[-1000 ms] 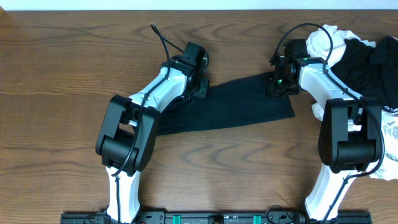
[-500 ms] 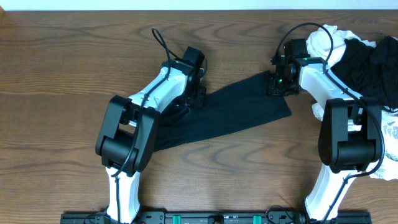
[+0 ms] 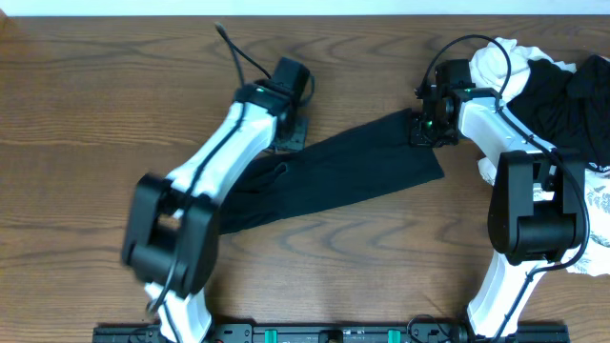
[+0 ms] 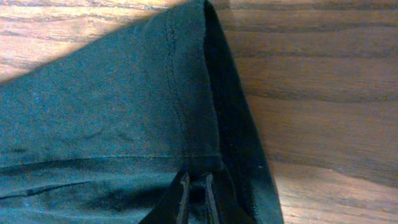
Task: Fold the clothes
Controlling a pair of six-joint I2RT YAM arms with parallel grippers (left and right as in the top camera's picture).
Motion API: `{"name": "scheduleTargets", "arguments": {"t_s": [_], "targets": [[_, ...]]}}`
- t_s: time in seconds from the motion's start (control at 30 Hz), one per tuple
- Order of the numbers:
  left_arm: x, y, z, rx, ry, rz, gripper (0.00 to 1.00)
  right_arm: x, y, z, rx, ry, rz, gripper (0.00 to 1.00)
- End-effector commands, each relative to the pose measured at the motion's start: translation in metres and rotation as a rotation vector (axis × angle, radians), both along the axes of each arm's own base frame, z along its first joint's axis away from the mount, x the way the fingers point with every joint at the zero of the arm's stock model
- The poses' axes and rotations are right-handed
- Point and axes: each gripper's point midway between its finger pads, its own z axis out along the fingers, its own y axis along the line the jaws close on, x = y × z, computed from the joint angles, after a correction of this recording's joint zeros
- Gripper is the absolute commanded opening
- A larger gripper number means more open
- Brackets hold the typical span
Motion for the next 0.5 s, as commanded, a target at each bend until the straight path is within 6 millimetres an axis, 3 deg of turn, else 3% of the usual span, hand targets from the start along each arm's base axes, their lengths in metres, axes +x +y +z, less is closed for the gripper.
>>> {"name": "scheduleTargets", "arguments": {"t_s": [0.0,0.17,0.47], "targets": [[0.003,0.027,0.046,0.039,-0.098,0.132,0.43,-0.001,0.000,0.000,-0.004,0.001,-0.007,0.10],[-0.025,0.068,0.044,0.046,0.019,0.422,0.43,-0.001,0.000,0.000,-0.004,0.002,-0.007,0.10],[-0.065,0.109,-0.010,0.066,0.197,0.580,0.43,-0.002,0.000,0.000,-0.004,0.004,-0.007,0.10]]}}
